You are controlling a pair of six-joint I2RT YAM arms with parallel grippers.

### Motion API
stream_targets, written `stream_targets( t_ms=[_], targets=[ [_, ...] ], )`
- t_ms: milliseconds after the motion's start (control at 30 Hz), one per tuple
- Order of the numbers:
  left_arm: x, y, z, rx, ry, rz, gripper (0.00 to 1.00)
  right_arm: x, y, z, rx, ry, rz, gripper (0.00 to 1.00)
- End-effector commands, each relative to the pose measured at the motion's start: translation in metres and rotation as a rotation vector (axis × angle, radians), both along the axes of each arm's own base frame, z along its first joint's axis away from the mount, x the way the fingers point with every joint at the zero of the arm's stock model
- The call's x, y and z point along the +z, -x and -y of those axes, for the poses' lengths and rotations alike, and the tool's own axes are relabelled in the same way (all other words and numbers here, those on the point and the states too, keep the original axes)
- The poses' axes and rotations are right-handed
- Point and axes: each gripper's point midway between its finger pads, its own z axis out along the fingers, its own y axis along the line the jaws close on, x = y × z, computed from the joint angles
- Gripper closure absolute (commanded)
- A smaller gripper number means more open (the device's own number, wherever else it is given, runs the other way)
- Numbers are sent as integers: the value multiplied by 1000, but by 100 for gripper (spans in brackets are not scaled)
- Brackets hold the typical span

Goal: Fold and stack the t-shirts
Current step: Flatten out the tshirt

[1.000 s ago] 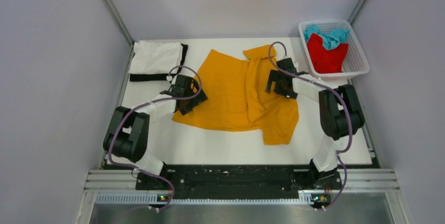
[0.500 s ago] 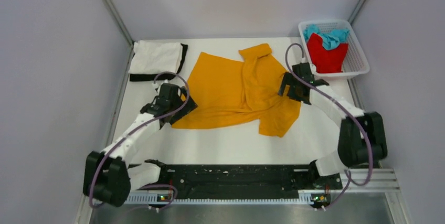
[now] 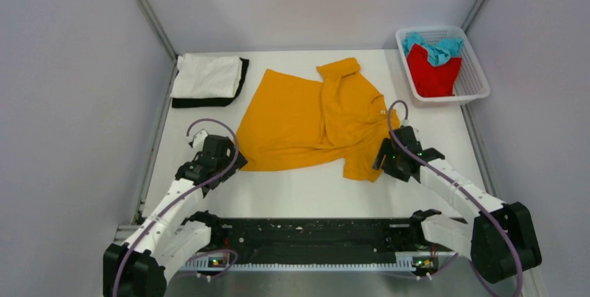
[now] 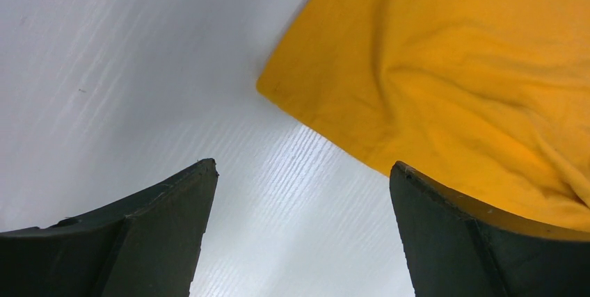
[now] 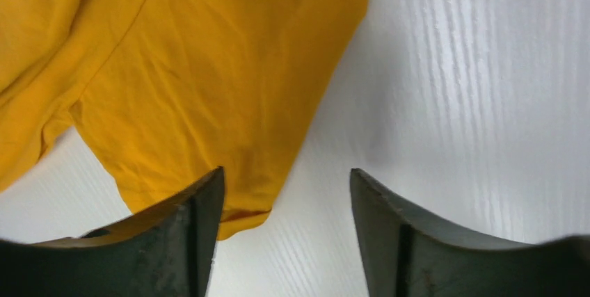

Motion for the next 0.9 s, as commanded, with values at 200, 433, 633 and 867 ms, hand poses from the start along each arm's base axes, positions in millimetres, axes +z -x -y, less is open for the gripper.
stream_targets(
  t_ms=[200,433,633,867],
  targets=[
    [0,1,-14,60,-37,27,1,-32,-4,-2,-56,78,-90,69],
    [3,-1,-17,65,-50,46,1,-7,15,24,-23,282,-198,100],
    [4,-6,-16,59,-50,55,1,50,53,82,-143,666,-398,100],
    [-1,-6,-20,69,-83,10,1,30,13,29,-4,823,-441,80]
  ],
)
